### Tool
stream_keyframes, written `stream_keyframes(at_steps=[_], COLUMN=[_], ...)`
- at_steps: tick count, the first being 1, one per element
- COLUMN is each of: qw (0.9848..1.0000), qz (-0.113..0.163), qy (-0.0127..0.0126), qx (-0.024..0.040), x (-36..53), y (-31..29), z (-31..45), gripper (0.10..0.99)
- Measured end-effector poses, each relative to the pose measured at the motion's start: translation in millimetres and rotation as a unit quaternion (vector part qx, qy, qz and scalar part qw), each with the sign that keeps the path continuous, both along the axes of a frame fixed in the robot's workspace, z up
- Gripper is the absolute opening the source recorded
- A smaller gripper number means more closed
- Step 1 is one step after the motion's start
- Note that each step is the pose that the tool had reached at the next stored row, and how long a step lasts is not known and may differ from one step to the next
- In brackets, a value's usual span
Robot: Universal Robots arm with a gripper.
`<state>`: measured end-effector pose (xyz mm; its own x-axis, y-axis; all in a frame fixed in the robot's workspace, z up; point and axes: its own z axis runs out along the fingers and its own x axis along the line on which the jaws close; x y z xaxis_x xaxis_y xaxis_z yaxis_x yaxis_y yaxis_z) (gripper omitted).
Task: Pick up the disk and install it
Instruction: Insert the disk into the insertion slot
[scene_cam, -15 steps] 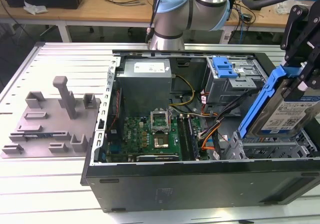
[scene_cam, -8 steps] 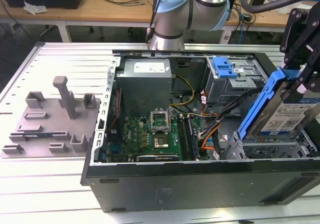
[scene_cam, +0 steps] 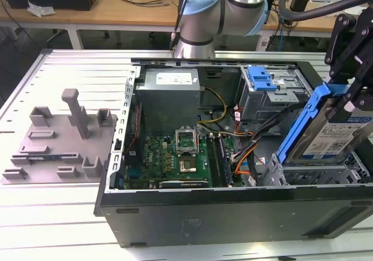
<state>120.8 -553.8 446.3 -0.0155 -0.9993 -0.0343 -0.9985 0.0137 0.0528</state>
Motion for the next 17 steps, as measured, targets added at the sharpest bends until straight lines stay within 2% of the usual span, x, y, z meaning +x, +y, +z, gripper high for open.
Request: stream_keyframes(at_steps=[7, 17], qw=[1.0000, 1.0000], qz=[0.000, 0.000], qy=[0.0000, -0.0002], qx=[0.0000, 0.0000], x=[0.0, 0.0], y=[0.0, -0.2], z=[-4.3, -16.2], gripper=[0.369, 0.369])
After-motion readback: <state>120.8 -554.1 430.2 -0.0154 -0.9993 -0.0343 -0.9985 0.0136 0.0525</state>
